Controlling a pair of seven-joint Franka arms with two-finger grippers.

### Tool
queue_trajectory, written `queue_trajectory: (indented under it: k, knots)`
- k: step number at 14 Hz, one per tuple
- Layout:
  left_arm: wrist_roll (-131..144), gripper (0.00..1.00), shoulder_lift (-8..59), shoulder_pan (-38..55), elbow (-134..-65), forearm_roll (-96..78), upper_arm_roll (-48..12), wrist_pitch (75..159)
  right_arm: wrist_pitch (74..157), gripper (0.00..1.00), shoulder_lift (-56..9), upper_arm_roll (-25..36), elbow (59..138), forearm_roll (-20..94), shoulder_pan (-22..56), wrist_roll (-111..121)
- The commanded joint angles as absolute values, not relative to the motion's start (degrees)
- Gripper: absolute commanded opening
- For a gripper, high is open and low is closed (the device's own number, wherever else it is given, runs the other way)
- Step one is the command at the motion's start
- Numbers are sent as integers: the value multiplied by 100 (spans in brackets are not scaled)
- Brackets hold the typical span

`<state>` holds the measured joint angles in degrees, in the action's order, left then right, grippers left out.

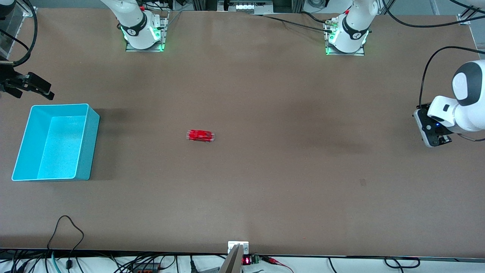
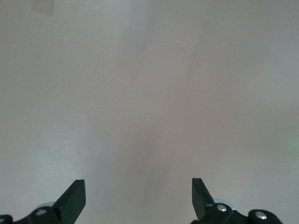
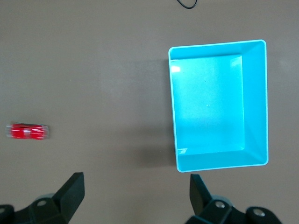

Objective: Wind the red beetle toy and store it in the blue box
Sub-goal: 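Raise and withdraw the left gripper as the car rolls toward the box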

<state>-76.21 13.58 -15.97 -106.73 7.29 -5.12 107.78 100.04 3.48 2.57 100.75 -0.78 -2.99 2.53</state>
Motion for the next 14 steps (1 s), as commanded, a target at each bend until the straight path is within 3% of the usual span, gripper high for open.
queue_trajectory:
  k: [1,5,14]
  knots:
    - [-6998,100,985,-1626,-10740,756,-589,10416,10020,100,352,246,10072,-53,-334,220]
    - [-5962,100,660,-1591,-10697,747,-808,9994,10020,100,352,246,10072,-44,-334,229]
    - [-3815,100,703,-1574,-9582,695,-1424,8974,10028,100,343,246,10072,-44,-334,229]
